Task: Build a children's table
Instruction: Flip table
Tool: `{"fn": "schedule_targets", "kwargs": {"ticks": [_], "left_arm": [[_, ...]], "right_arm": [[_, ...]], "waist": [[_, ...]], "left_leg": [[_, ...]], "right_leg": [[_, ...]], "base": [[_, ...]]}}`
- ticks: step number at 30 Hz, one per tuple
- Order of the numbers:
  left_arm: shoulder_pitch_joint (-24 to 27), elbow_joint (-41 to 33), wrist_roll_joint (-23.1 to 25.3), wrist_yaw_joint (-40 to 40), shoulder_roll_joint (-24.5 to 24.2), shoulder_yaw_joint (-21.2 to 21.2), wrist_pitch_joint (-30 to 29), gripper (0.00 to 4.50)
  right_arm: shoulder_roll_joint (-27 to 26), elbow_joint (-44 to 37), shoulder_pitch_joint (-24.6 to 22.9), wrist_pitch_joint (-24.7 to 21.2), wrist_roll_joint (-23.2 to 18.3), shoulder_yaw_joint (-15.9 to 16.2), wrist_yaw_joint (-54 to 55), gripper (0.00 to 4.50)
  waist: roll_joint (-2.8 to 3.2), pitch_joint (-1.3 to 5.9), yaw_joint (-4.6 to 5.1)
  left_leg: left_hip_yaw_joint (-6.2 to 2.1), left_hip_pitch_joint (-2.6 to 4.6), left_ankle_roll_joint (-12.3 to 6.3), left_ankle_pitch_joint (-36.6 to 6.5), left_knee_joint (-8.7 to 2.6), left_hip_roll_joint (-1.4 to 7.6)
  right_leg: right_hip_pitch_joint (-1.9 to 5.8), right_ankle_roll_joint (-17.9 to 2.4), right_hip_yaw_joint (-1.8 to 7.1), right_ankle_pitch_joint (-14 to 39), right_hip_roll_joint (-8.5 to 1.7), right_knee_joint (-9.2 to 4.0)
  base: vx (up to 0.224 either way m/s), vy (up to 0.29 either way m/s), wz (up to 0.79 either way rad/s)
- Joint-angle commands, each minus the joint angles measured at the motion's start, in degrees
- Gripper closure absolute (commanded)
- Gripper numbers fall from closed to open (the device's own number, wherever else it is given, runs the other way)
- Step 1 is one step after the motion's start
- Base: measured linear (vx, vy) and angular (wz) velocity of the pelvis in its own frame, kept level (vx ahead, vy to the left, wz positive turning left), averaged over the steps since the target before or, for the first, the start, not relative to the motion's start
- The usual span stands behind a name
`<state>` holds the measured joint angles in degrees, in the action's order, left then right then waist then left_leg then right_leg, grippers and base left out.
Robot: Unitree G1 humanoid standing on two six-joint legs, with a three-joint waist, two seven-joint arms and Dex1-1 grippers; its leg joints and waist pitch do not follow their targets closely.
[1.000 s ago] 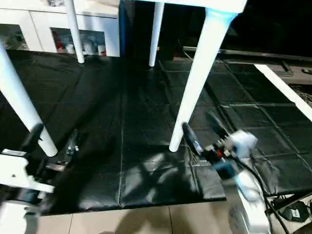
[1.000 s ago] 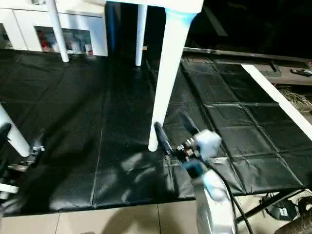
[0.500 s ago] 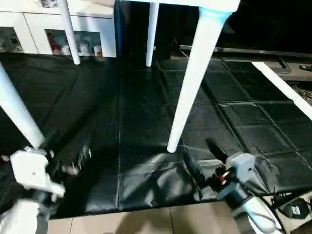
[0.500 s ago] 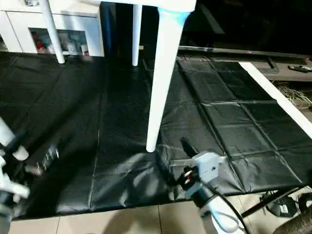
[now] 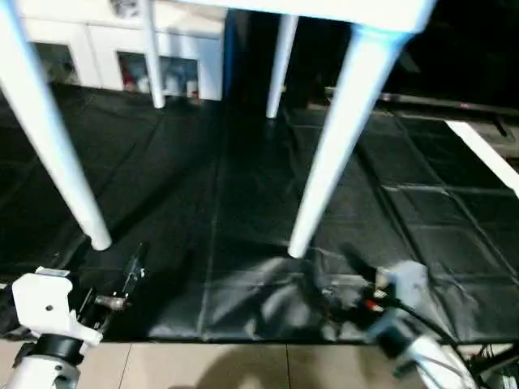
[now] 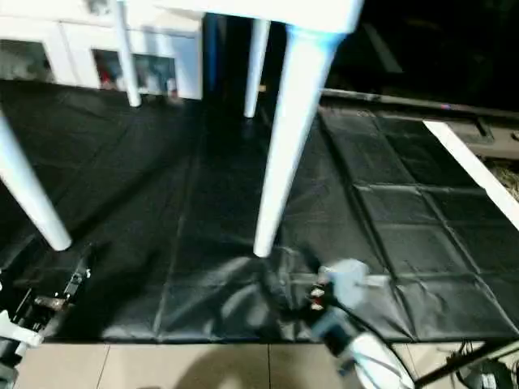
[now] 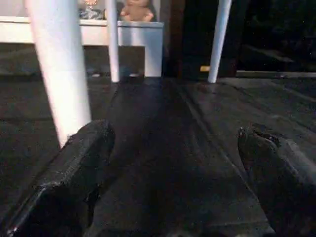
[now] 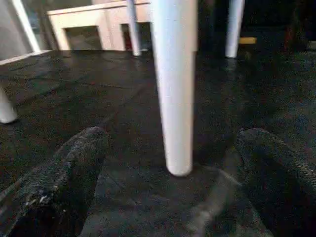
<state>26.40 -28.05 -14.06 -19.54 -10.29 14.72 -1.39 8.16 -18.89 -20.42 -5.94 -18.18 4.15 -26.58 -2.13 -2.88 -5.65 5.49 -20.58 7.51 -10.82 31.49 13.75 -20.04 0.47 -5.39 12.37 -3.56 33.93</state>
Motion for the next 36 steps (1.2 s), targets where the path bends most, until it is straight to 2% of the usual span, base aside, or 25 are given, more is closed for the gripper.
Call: {"fn": "schedule_targets", "kwargs": {"ticks": [1,3,4,7,9,12,13,16,18,19,21,22,24,25,26,27,28,29,30,31,32,33,34,35,36], "left_arm": [[-0.11,-0.71,-0.37,0.13,-0.17,-0.57,-0.33,0.02],[-0.25,-0.93,-0.53,0.26,-0.21,-0.55,-0.61,0.02],[-0.37,-0.87,-0.93,0.31,-0.35,-0.41,-0.77,0.02],[-0.35,-0.88,-1.39,0.50,-0.22,-0.23,-1.04,0.02],[-0.31,-0.95,-1.51,0.66,-0.10,-0.18,-1.16,0.02],[-0.16,-0.99,-1.84,0.98,0.21,0.02,-1.30,0.02],[-0.06,-1.04,-1.90,1.00,0.24,0.09,-1.28,0.02],[0.23,-1.26,-2.04,1.14,0.16,0.20,-1.20,0.02],[0.45,-1.43,-2.09,1.26,0.07,0.20,-1.18,0.02],[0.85,-1.94,-0.66,1.37,-0.33,-0.25,-0.52,0.02],[1.15,-2.40,1.60,1.55,-0.83,-0.76,0.66,0.02],[1.19,-2.50,1.65,1.69,-0.76,-0.80,0.56,0.02],[1.20,-2.57,1.69,2.08,-0.69,-0.75,0.32,0.02],[1.16,-2.59,2.28,2.40,-0.86,-0.80,0.46,0.02],[1.04,-2.61,2.57,2.56,-0.98,-0.83,0.50,0.02],[0.93,-2.60,2.55,2.64,-1.01,-0.81,0.44,0.02],[0.74,-2.59,2.45,2.74,-1.00,-0.78,0.31,0.02],[0.64,-2.58,2.39,2.78,-1.00,-0.76,0.25,0.02],[0.35,-2.53,2.71,3.13,-1.13,-0.66,-0.06,0.02],[-0.02,-2.48,1.55,3.16,-1.04,-0.44,-1.04,0.02],[-0.34,-2.45,0.79,3.35,-0.88,-0.16,-1.72,0.02],[-0.51,-2.41,0.36,3.45,-0.78,0.00,-2.07,0.02],[-0.57,-2.19,0.21,3.32,-0.79,0.09,-1.91,0.02],[-0.55,-2.11,0.25,3.24,-0.83,0.07,-1.77,0.02],[-0.56,-1.95,0.22,3.06,-0.90,0.03,-1.57,0.02]], "right_arm": [[0.34,-0.16,0.03,0.40,0.03,-0.45,0.11,0.04],[0.52,-0.51,-0.05,-0.10,-0.50,-0.73,0.08,0.04],[0.47,-0.40,0.07,-0.28,-0.83,-0.82,0.13,0.04],[0.33,-0.23,0.09,-0.21,-1.23,-0.76,0.15,0.04],[0.43,-0.19,0.12,-0.28,-1.41,-0.68,-0.12,0.04],[0.97,-0.11,0.32,-0.41,-1.45,-0.31,-0.91,0.04],[1.10,-0.10,0.43,-0.61,-1.68,-0.33,-1.09,0.04],[1.77,0.12,1.02,-0.93,-1.57,-0.25,-1.67,0.04],[2.42,0.25,1.23,-0.38,-0.64,0.30,-2.19,0.04],[3.63,0.49,1.30,1.15,1.52,1.50,-3.04,0.04],[4.37,0.58,1.26,2.04,2.76,2.42,-3.65,0.04],[4.42,0.57,1.26,2.07,2.84,2.55,-3.68,0.04],[4.31,0.58,1.29,1.90,2.67,2.58,-3.59,0.04],[4.23,0.58,1.45,1.71,2.59,2.65,-3.49,0.04],[4.19,0.54,1.61,1.54,2.55,2.69,-3.39,0.04],[4.19,0.56,1.65,1.53,2.51,2.71,-3.36,0.04],[4.10,0.67,1.70,1.59,2.38,2.63,-3.30,0.04],[4.05,0.72,1.71,1.62,2.32,2.59,-3.27,0.04],[3.20,0.98,1.78,0.73,0.51,1.83,-2.88,0.04],[2.31,1.30,1.89,-0.35,-1.34,1.02,-2.39,0.04],[1.95,1.64,2.04,-0.66,-1.86,0.69,-1.95,0.04],[1.91,1.83,2.15,-0.54,-1.69,0.72,-1.78,0.04],[1.98,1.88,2.14,-0.02,-0.92,1.14,-1.79,0.04],[1.94,1.85,2.10,0.04,-0.84,1.22,-1.83,0.04],[1.82,1.81,1.95,0.18,-0.78,1.40,-1.92,0.04]], "waist": [[0.67,0.93,-0.09],[0.60,1.12,-0.31],[1.05,1.07,-0.57],[1.11,1.30,-1.05],[1.27,1.69,-0.88],[1.29,1.72,-0.57],[0.90,2.00,-0.45],[0.50,2.27,-0.22],[0.63,2.44,-0.28],[0.13,2.41,-0.03],[0.37,2.33,0.27],[0.52,2.24,0.51],[1.13,1.98,0.83],[1.89,1.62,0.69],[2.28,1.26,1.44],[2.80,1.30,1.40],[3.25,1.08,1.52],[3.42,0.68,0.76],[3.17,0.82,0.95],[2.12,0.98,0.19],[-0.36,1.86,-1.23],[-2.25,1.12,-0.52],[-2.47,0.55,-2.51],[-1.55,0.25,-3.39],[-3.09,-0.49,-3.42]], "left_leg": [[1.80,-0.55,0.67,-23.96,-3.10,-1.94],[2.13,-0.88,-1.64,-22.16,-3.17,-1.93],[2.42,-0.61,-4.20,-20.39,-2.98,-1.83],[2.55,-0.52,-6.61,-18.61,-3.07,-1.57],[3.03,-0.66,-7.56,-19.06,-3.86,-1.73],[3.87,1.10,-8.23,-25.68,-3.92,-1.84],[4.01,0.48,-8.94,-25.13,-4.17,-2.00],[4.27,0.60,-10.38,-24.91,-4.45,-2.25],[4.52,0.99,-11.45,-24.59,-4.49,-2.54],[4.47,0.96,-11.75,-25.67,-4.54,-2.47],[4.11,1.26,-9.74,-28.88,-5.05,-2.02],[3.58,1.54,-7.13,-32.23,-5.35,-1.67],[1.67,2.04,0.75,-40.09,-6.12,-0.57],[-0.45,0.44,2.79,-46.86,-7.65,-0.86],[-2.70,0.34,4.59,-52.07,-8.58,0.29],[-3.73,0.24,5.04,-53.29,-9.25,1.09],[-5.47,-0.77,3.92,-54.23,-10.99,2.83],[-6.13,-1.95,1.47,-55.64,-11.78,3.61],[-4.66,-0.72,0.53,-54.37,-11.66,6.22],[-3.94,-1.28,-2.09,-51.76,-11.46,6.65],[-1.48,-0.71,-5.41,-42.63,-7.82,3.24],[1.74,0.17,-5.14,-33.81,1.52,-2.99],[2.75,-1.38,-9.91,-10.33,12.55,-6.77],[1.68,-3.74,-9.32,-5.06,12.18,-6.64],[1.41,-4.26,-5.88,-2.78,13.00,-6.54]], "right_leg": [[0.08,2.49,1.95,44.88,-5.05,-8.62],[0.37,0.81,2.74,43.12,-5.86,-8.45],[0.30,-0.72,3.40,43.11,-6.99,-8.85],[0.77,-2.34,3.79,40.38,-7.72,-8.78],[1.08,-3.28,3.46,33.49,-6.15,-7.84],[-0.52,-3.53,3.87,28.91,-5.34,-7.53],[0.35,-2.76,4.03,26.69,-5.22,-7.21],[0.44,-0.47,4.45,24.00,-5.24,-7.32],[-0.11,0.37,4.94,20.88,-4.92,-7.28],[-0.04,0.69,4.92,19.66,-4.81,-7.26],[-0.24,1.23,4.28,18.80,-4.07,-7.00],[-0.44,1.43,3.99,18.19,-3.45,-6.69],[-0.65,1.49,3.70,14.81,-1.54,-5.41],[0.98,1.24,2.01,12.10,-0.97,-4.45],[1.24,-0.74,1.22,9.44,-0.04,-3.11],[1.38,-1.82,0.95,8.13,0.34,-1.91],[1.90,-3.61,0.53,6.02,0.90,1.29],[2.08,-4.76,0.60,7.04,0.93,4.11],[1.05,-4.73,1.45,7.89,0.12,4.66],[1.61,-4.99,3.08,11.39,-0.88,5.62],[0.90,-6.68,6.06,20.31,-2.00,1.96],[-2.29,-10.16,7.13,34.72,-3.95,-5.94],[-2.56,-8.21,8.98,53.65,-6.75,-10.35],[-1.06,-1.94,10.96,57.56,-7.50,-9.69],[-2.06,10.64,10.66,66.27,-7.26,-9.31]], "base": [[0.000,0.000,0.00],[0.003,0.029,-0.05],[-0.001,0.078,-0.07],[0.003,0.101,-0.07],[0.008,0.131,-0.07],[0.009,0.134,0.01],[0.012,0.135,-0.04],[0.005,0.130,-0.05],[-0.004,0.115,-0.04],[-0.013,0.086,-0.03],[-0.017,0.084,-0.04],[-0.031,0.062,-0.03],[-0.015,0.031,-0.01],[-0.060,-0.028,0.18],[-0.060,-0.028,0.18],[-0.063,-0.083,0.37],[-0.092,-0.164,0.43],[-0.092,-0.164,0.43],[-0.068,-0.255,0.34],[-0.057,-0.311,0.19],[-0.057,-0.311,0.19],[-0.125,-0.308,0.06],[-0.122,-0.245,-0.13],[-0.122,-0.245,-0.13],[-0.099,-0.193,-0.12]]}}
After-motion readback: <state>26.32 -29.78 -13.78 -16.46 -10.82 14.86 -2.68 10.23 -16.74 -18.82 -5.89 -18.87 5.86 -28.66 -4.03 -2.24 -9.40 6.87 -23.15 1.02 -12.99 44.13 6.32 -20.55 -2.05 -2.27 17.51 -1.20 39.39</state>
